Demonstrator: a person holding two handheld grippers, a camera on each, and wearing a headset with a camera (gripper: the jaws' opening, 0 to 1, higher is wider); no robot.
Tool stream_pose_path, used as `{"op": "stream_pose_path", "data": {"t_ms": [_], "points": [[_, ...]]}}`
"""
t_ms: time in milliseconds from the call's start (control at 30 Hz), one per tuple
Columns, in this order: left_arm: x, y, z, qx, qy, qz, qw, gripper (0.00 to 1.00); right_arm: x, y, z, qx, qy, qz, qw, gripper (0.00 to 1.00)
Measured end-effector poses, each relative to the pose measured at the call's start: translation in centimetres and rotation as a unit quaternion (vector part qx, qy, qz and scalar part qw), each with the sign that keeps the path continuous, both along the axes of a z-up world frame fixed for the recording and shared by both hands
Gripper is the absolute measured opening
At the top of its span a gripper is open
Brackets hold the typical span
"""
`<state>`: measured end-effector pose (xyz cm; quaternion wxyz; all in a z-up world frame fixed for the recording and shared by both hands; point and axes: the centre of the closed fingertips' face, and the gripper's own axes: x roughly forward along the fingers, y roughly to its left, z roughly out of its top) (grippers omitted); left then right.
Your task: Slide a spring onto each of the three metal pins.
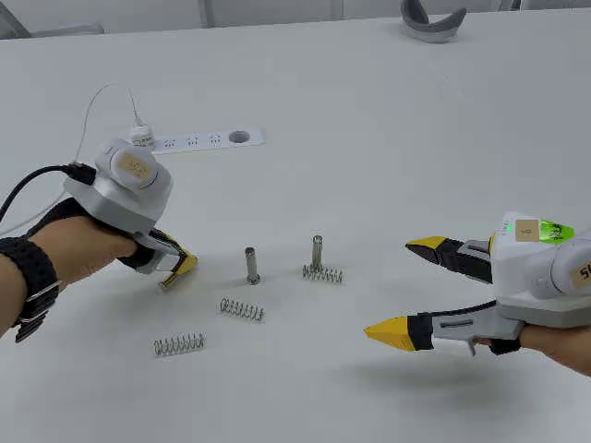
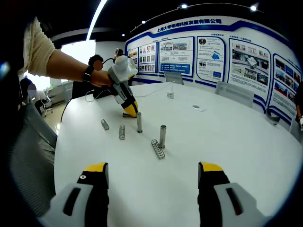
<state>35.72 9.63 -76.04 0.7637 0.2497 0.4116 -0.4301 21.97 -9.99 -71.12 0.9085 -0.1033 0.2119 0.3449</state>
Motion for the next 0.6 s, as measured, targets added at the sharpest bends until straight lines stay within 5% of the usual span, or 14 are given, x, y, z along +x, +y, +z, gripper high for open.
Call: {"op": "stream_pose_path", "data": {"t_ms": [600], "points": [[0.12,0.05,-0.72,0.055,0.033,0.019,0.9978,0.1,-0.11,-0.09,-0.24,-0.005,0.002,0.003,1.0,0.78]]}}
